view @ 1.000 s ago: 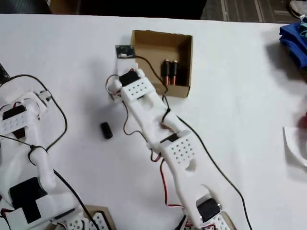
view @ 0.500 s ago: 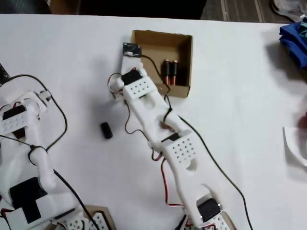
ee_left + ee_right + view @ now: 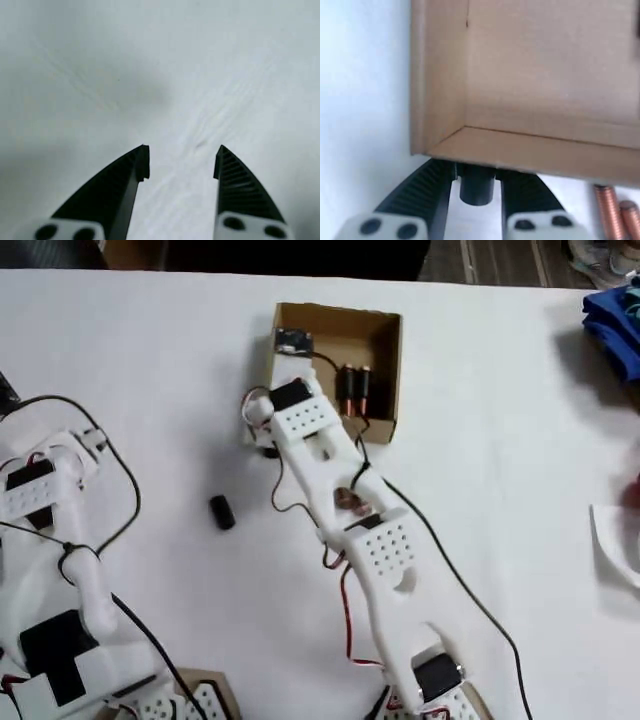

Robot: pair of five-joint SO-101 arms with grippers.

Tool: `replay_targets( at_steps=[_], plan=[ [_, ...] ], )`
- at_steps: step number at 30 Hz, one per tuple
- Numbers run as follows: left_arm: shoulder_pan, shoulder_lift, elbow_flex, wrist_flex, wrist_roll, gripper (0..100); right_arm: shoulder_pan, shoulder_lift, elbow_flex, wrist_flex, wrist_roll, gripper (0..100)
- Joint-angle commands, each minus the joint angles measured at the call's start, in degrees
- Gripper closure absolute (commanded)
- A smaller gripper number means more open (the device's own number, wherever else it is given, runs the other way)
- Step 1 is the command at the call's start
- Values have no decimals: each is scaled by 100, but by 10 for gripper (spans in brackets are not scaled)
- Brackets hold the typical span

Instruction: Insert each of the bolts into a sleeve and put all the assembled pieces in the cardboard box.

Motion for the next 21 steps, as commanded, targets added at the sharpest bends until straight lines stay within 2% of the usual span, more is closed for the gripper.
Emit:
replay_targets(
  at_steps=[1, 10, 21],
  plan=[
    [-26, -44, -251, 26, -18, 775, -31, 13, -62, 207, 343, 974],
    [-26, -44, -251, 26, -18, 775, -31, -40, -62, 321, 396, 978],
    [264, -44, -242, 26, -18, 775, -356, -1437, -554, 1754, 404, 978]
  ],
)
